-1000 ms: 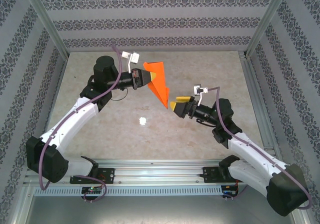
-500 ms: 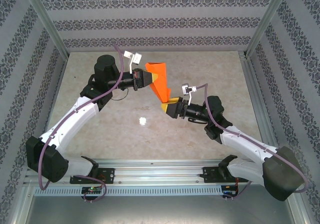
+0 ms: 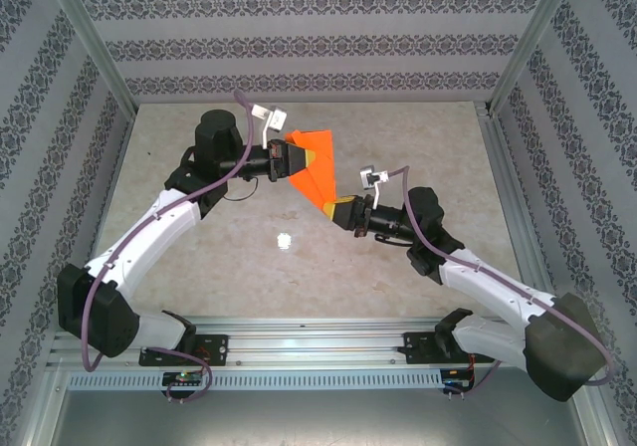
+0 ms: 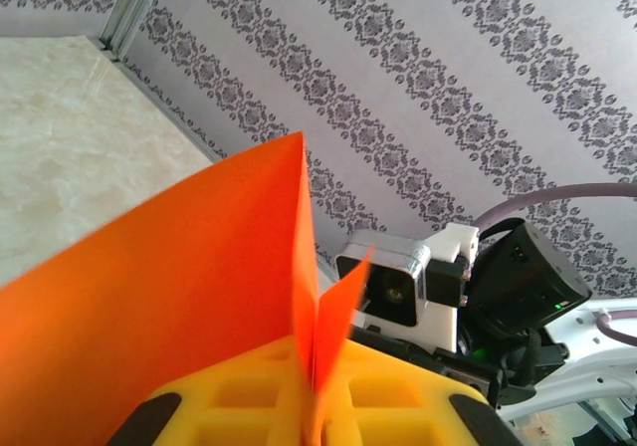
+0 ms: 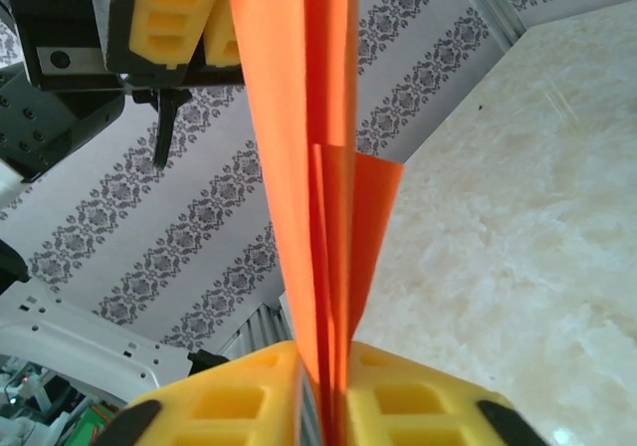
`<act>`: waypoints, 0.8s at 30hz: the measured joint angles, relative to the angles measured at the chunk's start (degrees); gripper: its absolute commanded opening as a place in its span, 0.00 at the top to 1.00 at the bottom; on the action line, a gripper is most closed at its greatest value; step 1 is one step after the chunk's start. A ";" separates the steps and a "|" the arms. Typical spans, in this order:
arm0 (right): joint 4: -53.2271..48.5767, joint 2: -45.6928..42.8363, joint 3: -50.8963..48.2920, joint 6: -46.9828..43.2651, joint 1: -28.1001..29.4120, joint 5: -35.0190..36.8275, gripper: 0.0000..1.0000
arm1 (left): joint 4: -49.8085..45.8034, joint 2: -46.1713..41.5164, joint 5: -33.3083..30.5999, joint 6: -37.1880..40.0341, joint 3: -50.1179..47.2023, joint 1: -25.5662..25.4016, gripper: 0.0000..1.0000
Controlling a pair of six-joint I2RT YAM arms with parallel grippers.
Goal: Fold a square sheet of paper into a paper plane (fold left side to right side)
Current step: Turn over the paper at the center of the table.
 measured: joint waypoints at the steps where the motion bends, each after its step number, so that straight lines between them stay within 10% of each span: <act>1: -1.44 -0.61 0.00 -0.74 0.00 0.44 0.91 | -0.59 0.07 -0.15 0.52 0.04 0.00 0.80; 8: -20.46 -4.74 4.04 -9.88 0.44 7.93 1.00 | -9.88 -0.28 -4.98 6.34 3.80 0.63 0.37; 16: -55.06 -0.74 19.19 -22.10 11.69 40.50 1.00 | -23.61 -14.27 -24.63 6.93 2.08 11.21 0.20; 24: -86.25 31.28 36.83 -19.10 25.40 76.02 0.99 | -31.32 -21.35 -41.68 3.19 -6.60 13.75 0.19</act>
